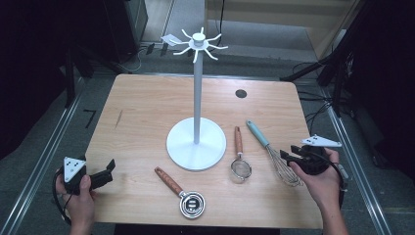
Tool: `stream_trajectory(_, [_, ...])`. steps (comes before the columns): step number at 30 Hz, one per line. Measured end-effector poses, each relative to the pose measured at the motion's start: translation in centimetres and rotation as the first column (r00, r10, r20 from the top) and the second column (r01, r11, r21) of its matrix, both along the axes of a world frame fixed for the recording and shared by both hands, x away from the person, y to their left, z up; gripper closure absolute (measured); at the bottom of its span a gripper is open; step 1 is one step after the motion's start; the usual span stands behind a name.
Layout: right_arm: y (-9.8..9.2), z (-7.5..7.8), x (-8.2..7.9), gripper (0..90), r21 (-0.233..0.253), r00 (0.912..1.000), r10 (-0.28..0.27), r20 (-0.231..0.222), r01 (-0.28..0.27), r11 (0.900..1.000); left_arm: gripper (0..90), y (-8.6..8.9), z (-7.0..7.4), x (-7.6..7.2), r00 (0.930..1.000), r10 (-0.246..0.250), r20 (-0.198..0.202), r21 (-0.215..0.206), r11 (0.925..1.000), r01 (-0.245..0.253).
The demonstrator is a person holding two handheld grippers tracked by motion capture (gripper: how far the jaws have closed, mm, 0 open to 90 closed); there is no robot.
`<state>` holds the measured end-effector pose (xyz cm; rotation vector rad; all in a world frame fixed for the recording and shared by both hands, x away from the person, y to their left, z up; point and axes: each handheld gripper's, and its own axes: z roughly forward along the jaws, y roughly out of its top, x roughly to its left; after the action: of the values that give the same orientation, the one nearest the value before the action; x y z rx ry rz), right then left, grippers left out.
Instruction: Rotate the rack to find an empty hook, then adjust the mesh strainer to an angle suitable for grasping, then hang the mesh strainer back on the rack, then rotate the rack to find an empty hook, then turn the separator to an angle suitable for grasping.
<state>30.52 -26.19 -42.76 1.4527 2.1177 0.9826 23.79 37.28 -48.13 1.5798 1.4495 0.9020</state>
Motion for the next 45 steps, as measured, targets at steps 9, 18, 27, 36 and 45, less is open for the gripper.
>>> stream_trajectory(9, [0.6,0.3,2.8,54.2,-0.048,0.9927,0.003,-0.12,-0.009,0.999,0.0,0.0,0.0,0.0,1.0,-0.004,-0.001,0.001,1.0,0.004])
stream_trajectory(18, [0.9,0.7,5.0,54.6,-0.091,0.9793,-0.065,-0.192,0.048,0.995,0.0,-0.1,0.0,0.1,0.9999,-0.004,-0.01,0.006,1.0,0.004])
stream_trajectory(27, [1.8,0.4,6.6,54.3,-0.117,0.9714,-0.023,-0.236,-0.005,0.993,0.0,-0.1,0.0,0.1,1.0,-0.004,-0.008,0.01,0.9999,0.004])
stream_trajectory(36, [2.3,0.4,8.5,51.0,-0.131,0.9419,-0.035,-0.334,-0.01,0.991,0.0,-0.2,0.0,0.1,0.9999,-0.003,-0.013,0.015,0.9999,0.003])
stream_trajectory(45, [3.0,0.2,9.7,46.7,-0.111,0.9243,-0.038,-0.38,-0.005,0.994,0.0,-0.2,0.0,0.1,0.9999,-0.005,-0.014,0.016,0.9999,0.005])
